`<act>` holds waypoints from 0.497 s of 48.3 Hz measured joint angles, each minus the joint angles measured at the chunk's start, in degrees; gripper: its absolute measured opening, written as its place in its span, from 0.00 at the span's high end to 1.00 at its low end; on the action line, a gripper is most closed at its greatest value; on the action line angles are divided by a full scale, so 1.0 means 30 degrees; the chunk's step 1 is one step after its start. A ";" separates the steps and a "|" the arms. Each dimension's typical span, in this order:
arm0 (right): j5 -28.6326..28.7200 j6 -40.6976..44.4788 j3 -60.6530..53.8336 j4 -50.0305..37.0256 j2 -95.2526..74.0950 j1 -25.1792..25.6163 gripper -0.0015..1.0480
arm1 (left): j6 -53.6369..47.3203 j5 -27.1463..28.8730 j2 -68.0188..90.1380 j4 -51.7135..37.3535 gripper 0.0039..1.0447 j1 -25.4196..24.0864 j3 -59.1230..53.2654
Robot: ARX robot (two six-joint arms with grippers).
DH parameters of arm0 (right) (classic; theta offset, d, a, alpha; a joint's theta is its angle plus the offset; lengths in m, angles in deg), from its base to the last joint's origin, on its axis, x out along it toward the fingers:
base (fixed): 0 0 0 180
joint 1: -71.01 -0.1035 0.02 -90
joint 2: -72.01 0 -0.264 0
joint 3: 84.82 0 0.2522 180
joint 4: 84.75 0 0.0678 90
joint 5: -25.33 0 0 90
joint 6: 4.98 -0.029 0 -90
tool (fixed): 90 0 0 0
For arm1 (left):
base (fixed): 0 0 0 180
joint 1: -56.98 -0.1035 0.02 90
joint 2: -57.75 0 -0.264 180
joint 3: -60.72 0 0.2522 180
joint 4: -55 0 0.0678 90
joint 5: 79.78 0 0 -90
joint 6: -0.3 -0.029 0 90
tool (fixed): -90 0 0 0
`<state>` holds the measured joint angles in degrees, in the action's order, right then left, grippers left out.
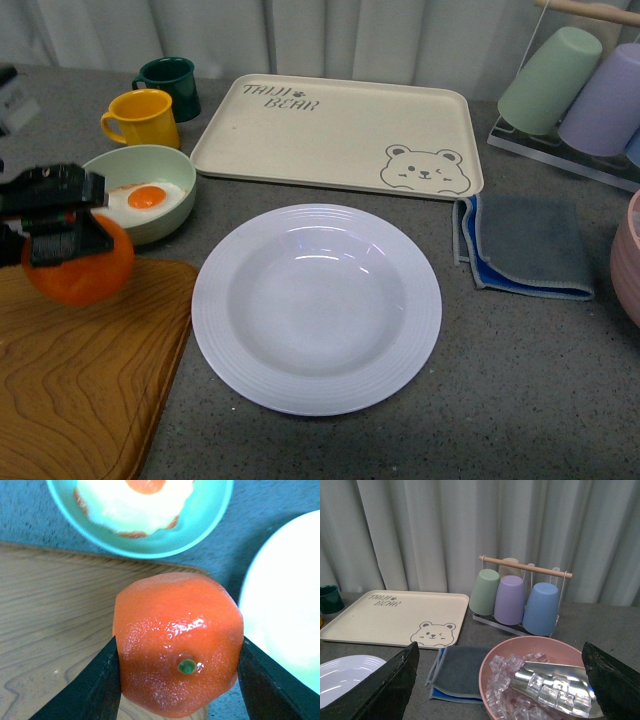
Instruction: Place orange and plate with both arms
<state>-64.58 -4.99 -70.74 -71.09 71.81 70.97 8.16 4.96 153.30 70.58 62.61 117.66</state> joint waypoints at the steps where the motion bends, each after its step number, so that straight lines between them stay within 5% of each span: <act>1: 0.0007 0.0000 0.0000 0.0000 0.0000 0.0000 0.09 | 0.0000 0.0029 -0.0160 0.0000 0.47 0.0138 0.0000; 11: 0.0000 0.0000 0.0000 0.0000 0.0000 0.0000 0.09 | 0.0328 0.0758 0.0219 -0.0503 0.47 0.4138 0.1056; 24: 0.0000 0.0000 0.0000 0.0000 0.0000 0.0000 0.09 | 0.0882 0.1056 0.3024 -0.0991 0.47 0.6987 0.2863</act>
<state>-64.58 -4.99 -70.74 -71.09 71.81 70.97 10.80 8.13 162.37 67.61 83.57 126.25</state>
